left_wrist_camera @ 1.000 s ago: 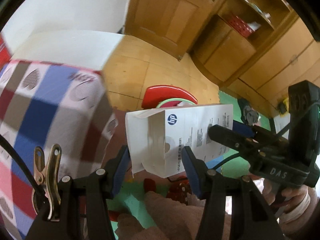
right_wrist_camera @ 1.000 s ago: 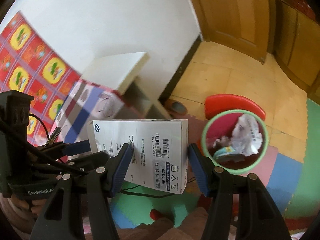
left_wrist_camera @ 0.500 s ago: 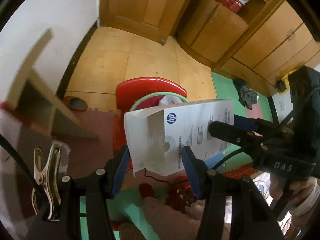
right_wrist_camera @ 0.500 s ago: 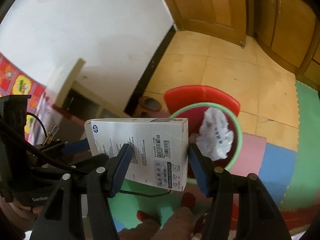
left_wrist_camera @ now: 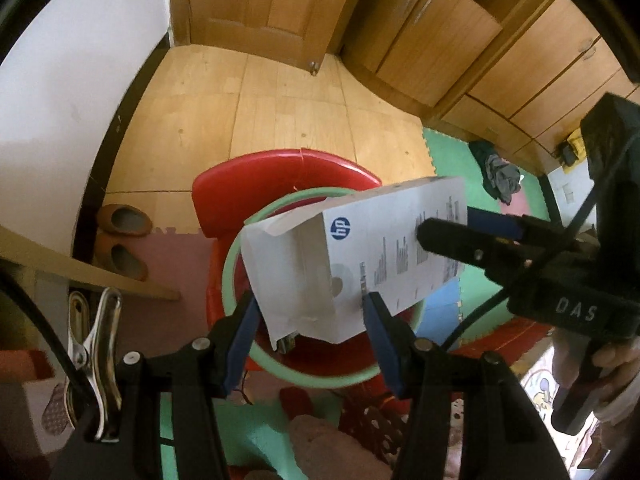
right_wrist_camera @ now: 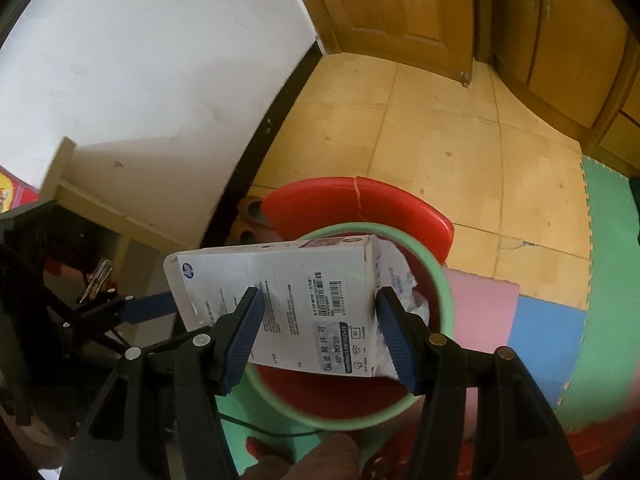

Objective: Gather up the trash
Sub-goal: 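Carry the white HP box in the right tool over the red bin, then open the right tool to drop the HP box into the bin, then move both open tools away from the bin back over the bed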

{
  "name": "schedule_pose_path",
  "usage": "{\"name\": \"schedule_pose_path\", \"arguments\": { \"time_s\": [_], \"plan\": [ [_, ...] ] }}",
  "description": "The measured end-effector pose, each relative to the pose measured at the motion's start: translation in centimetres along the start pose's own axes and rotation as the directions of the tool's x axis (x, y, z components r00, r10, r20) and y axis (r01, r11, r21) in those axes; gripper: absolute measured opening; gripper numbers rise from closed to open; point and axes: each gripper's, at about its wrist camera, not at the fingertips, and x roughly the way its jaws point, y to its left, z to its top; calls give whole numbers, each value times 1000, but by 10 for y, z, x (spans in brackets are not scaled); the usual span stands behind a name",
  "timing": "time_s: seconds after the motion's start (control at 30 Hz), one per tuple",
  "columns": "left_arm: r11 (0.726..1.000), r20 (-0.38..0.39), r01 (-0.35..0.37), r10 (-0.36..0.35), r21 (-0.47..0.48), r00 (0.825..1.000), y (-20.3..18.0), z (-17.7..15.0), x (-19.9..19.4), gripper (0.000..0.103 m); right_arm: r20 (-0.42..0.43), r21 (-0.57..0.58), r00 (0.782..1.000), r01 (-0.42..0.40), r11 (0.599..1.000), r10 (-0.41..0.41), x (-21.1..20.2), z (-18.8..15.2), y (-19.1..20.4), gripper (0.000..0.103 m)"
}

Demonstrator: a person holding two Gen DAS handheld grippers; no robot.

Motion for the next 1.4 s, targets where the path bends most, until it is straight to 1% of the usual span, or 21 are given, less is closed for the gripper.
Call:
{"name": "schedule_pose_path", "arguments": {
  "time_s": [0.23,0.47,0.57,0.67,0.87,1.03,1.17,1.27,1.4],
  "plan": [
    [1000,-36,-7,7,-6,999,1,7,38,56,-30,5,999,36,999,-35,24,3,-12,60],
    [999,-66,-8,5,-32,998,8,7,43,56,-48,-8,999,18,1000,-18,23,0,-9,60],
    [999,-63,-4,2,-40,998,8,8,37,56,-50,-22,999,14,1000,-15,19,-3,-4,60],
    [999,-58,-2,-1,-49,998,6,9,33,60,-52,-28,999,10,1000,-11,11,-6,4,60],
    [998,-29,-4,2,-60,1000,1,5,12,62,-43,-17,999,4,1000,-5,-6,-13,13,60],
    [996,-4,5,-5,-93,1000,0,-3,-12,64,-21,-56,1000,13,998,-14,-28,-19,31,60],
    [993,25,4,-1,-116,1000,-1,-9,-36,65,4,-73,1000,8,997,-8,-49,-22,43,60],
    [991,49,6,1,-133,999,-1,-13,-53,69,23,-86,1000,0,996,2,-64,-25,52,60],
    [985,98,10,7,-175,995,5,-22,-83,69,35,-109,999,-13,994,17,-81,-30,69,60]
  ]
}}
